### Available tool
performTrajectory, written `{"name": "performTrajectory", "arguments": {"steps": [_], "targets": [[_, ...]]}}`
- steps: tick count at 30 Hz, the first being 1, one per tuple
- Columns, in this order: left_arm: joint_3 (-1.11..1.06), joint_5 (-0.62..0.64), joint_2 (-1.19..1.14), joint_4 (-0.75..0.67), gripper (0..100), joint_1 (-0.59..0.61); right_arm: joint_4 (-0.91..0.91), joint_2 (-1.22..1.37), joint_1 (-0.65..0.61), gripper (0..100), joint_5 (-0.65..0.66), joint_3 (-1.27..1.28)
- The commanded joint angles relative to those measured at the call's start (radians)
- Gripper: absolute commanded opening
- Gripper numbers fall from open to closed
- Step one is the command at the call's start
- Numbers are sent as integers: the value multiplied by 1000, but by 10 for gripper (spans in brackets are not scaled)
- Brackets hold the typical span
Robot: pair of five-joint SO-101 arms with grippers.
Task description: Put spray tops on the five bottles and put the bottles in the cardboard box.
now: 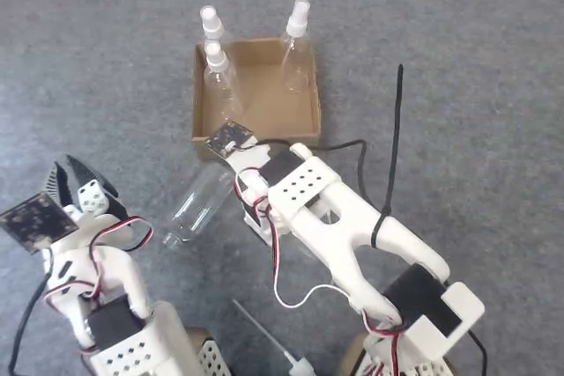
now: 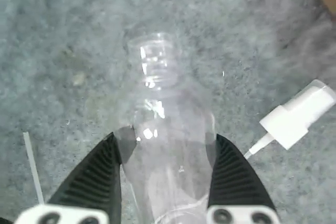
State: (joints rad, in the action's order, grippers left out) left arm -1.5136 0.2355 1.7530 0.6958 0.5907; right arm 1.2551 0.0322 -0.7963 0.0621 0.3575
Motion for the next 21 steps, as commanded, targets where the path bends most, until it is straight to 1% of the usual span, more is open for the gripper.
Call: {"name": "performTrajectory", "arguments": {"steps": [1,5,11,17,21], "targets": [[10,15,15,-35,52,5,-21,-61,13,127,12,9],[10,14,15,-35,52,3,13,-5,13,260,43,2],[10,14,15,-35,52,3,70,65,12,349,52,-54],[10,12,15,-35,52,3,84,74,12,363,114,-64],[10,12,15,-35,52,3,85,73,10,362,196,-66]]}}
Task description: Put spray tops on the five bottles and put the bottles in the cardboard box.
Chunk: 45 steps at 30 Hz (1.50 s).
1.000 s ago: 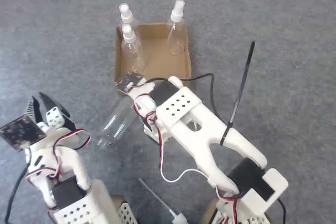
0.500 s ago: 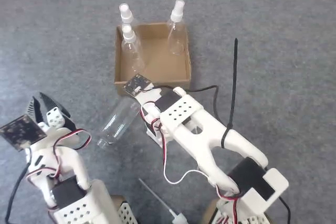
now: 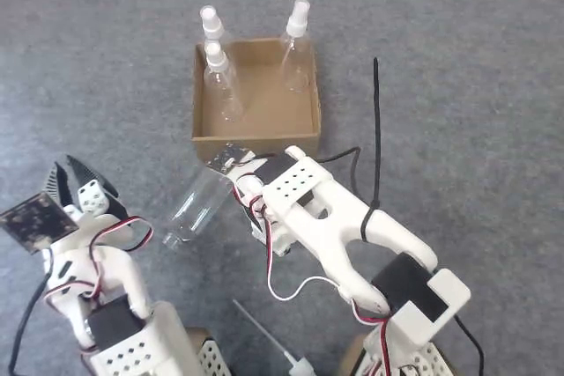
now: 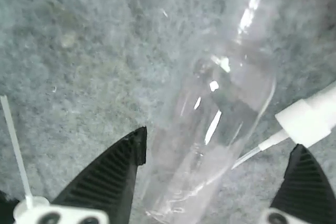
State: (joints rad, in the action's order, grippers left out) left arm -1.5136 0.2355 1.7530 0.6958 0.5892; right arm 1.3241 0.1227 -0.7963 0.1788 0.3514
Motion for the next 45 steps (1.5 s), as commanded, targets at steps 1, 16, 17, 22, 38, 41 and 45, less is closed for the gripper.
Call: {"name": "performTrajectory", "arguments": {"steps": [1,16,17,22,38,41,45], "targets": [[10,12,15,-35,52,5,16,-18,12,362,94,-61],[7,12,15,-51,52,3,5,-5,13,253,114,-153],[7,12,15,-52,52,3,-5,-7,13,253,123,-153],[7,12,15,-52,52,3,-45,4,28,253,178,-150],[7,12,15,-52,52,3,-59,130,39,225,184,-207],[7,12,15,-52,52,3,-22,127,41,162,184,-212],[7,12,15,-52,52,3,15,125,39,149,184,-212]]}}
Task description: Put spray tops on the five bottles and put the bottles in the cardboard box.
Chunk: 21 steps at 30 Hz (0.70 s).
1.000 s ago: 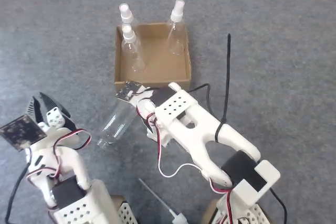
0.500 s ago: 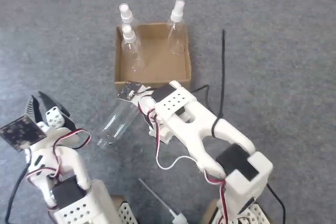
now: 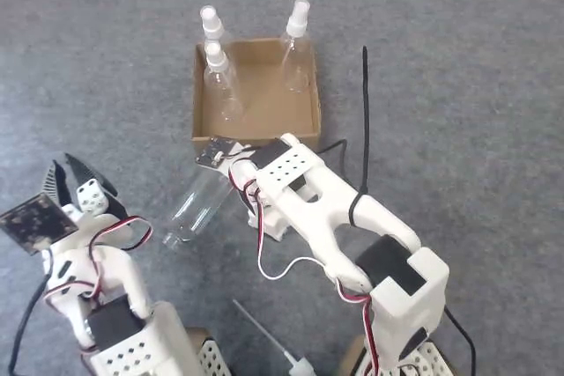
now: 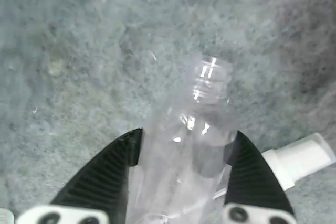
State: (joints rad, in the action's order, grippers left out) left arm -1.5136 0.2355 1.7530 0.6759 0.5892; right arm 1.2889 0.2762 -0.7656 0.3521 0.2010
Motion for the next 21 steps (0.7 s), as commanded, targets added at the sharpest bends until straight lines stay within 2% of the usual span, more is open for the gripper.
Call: {"name": "performTrajectory", "arguments": {"steps": [1,7,14,21], "targets": [[5,12,15,-32,52,3,64,-30,8,149,11,-61],[-1,12,15,-35,52,3,154,-114,12,148,9,-41],[-1,12,15,-35,52,3,156,-213,-8,157,8,74],[-1,12,15,-35,52,5,162,-217,-21,302,9,98]]}}
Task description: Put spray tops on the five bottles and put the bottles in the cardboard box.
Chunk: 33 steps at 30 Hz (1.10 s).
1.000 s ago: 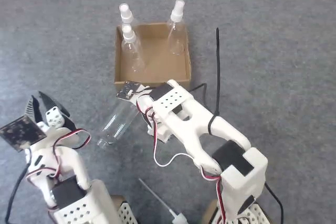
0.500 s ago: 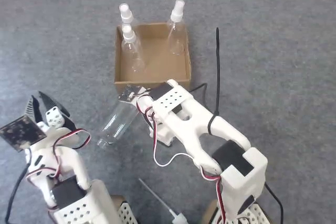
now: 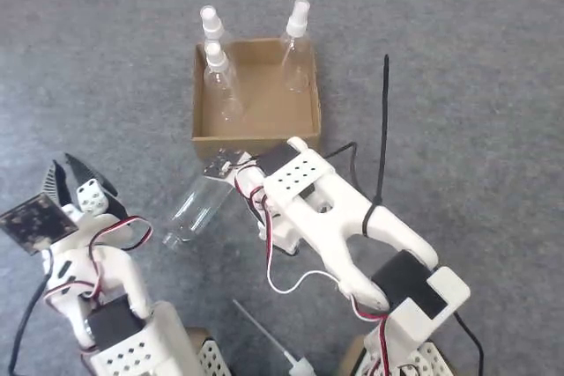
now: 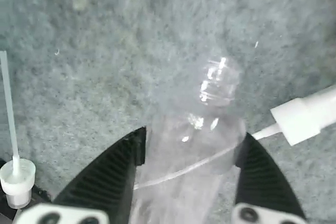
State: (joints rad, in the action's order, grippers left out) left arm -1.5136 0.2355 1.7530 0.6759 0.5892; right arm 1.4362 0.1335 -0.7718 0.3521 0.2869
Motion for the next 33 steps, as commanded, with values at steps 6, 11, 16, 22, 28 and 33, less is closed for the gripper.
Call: {"name": "performTrajectory", "arguments": {"steps": [6,11,16,22,28,33], "targets": [[-1,12,15,-35,52,5,16,-74,-35,328,9,15],[-1,12,15,-35,52,5,-24,-74,-35,325,9,15],[-1,12,15,-37,52,6,-91,-73,-35,325,9,15],[-1,12,15,-37,52,6,-107,-35,-35,325,11,11],[-1,12,15,-37,52,6,-125,45,-47,282,11,-14],[-1,12,15,-37,52,5,-124,51,-47,213,11,-21]]}}
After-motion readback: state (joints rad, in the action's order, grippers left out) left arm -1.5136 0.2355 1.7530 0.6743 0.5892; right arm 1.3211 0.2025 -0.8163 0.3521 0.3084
